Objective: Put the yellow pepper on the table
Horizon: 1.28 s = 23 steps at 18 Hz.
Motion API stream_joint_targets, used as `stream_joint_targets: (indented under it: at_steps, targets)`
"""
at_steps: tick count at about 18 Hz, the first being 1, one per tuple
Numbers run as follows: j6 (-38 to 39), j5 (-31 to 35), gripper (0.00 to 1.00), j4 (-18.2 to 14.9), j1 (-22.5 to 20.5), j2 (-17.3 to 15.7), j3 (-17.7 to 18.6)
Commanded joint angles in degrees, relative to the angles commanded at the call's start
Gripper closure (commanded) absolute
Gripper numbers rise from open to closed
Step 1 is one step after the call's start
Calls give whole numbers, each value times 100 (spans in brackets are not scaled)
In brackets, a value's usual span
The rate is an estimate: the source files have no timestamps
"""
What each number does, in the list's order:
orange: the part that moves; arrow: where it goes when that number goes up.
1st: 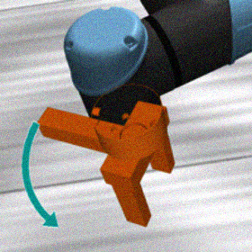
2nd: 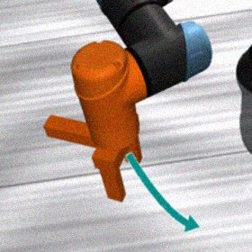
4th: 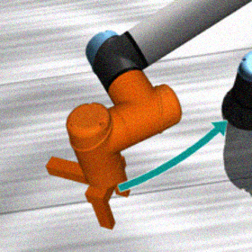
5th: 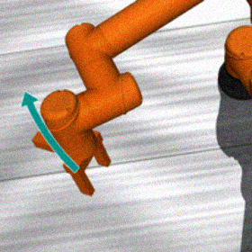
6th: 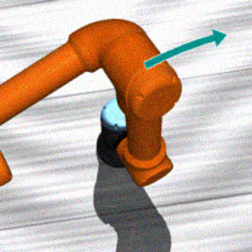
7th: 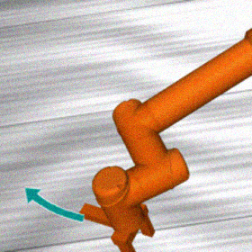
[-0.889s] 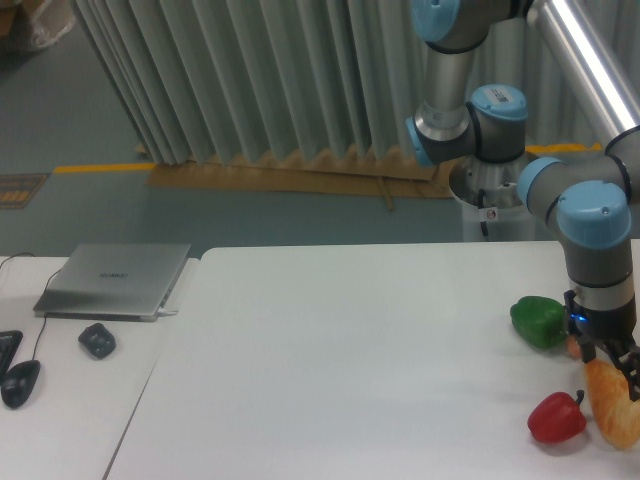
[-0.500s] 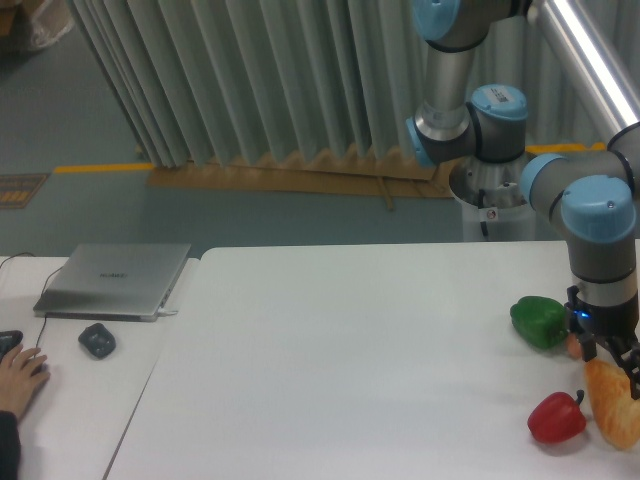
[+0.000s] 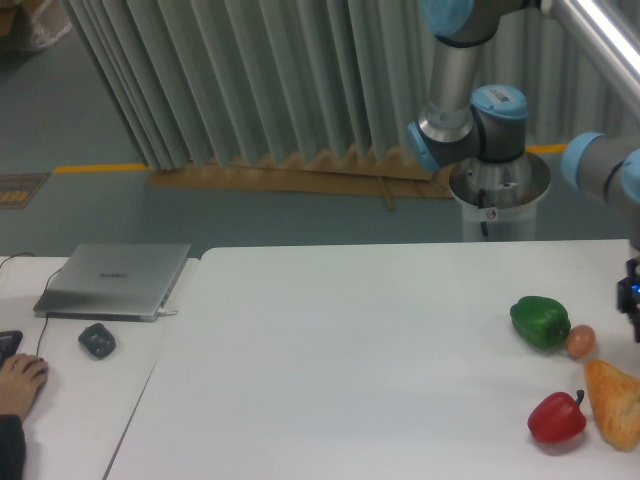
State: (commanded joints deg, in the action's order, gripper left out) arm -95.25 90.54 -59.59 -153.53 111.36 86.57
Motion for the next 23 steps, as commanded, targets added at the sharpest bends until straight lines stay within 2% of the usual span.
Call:
stream_joint_targets:
  at_steps: [2,6,10,17,21,23]
  targets:
    - [-667,-282,0,9,-351,0,0]
    - [-1153,-326,0,0,-563,0,26]
    - [-1952,-327,0,-9,-783,0,35]
    - [-3086,-371,0,-97,-915,26,53]
    - [-3727,-353,0,-290,-924,79,44]
    - [-4088,-370,0,-351,-1082,123,9]
